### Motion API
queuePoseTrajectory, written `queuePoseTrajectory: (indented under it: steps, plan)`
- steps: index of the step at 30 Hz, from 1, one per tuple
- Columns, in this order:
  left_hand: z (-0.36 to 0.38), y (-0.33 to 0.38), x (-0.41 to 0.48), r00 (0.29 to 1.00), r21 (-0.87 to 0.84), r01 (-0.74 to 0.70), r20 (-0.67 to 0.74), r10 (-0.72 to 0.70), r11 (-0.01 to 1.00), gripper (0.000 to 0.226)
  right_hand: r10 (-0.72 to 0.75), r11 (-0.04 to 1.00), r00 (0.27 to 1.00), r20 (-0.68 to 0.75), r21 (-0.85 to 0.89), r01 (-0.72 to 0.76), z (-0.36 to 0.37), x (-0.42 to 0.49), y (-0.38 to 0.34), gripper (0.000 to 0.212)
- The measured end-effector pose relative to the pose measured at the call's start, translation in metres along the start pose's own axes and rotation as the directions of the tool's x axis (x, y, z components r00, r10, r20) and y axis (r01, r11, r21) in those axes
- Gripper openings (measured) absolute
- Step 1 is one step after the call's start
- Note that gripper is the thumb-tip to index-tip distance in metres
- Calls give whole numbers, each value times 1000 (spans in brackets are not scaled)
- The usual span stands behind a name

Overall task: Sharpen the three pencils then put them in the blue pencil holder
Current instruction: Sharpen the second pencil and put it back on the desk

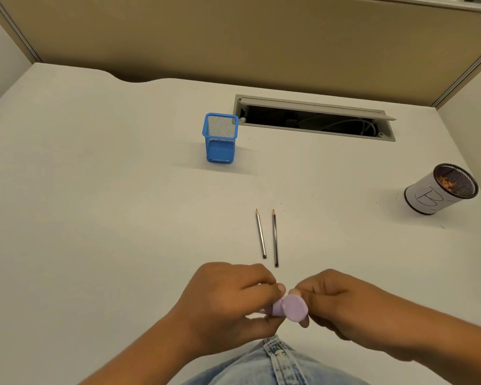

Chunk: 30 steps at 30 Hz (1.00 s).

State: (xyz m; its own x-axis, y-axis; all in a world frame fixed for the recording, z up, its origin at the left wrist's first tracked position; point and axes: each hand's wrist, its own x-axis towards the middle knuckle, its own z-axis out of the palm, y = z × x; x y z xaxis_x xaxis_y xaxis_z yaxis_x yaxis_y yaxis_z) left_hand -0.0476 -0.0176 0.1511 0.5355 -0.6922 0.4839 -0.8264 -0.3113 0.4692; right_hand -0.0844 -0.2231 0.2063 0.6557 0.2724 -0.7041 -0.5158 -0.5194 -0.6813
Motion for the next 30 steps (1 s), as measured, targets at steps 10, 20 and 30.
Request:
queuePoseTrajectory:
  steps: [10,20,30]
  plan:
    - [-7,-9,2,888,-357,412,-51,-457,839,24,-51,985,980,-194,153,82,-26,9,0,37]
    - [-1,-14,0,778,-468,547,-23,-628,694,22,106,958,842,-528,281,55,-41,81,47,10]
    - [5,-19,4,733,-468,597,-11,-680,651,22,127,991,708,-694,123,-58,-62,139,73,7]
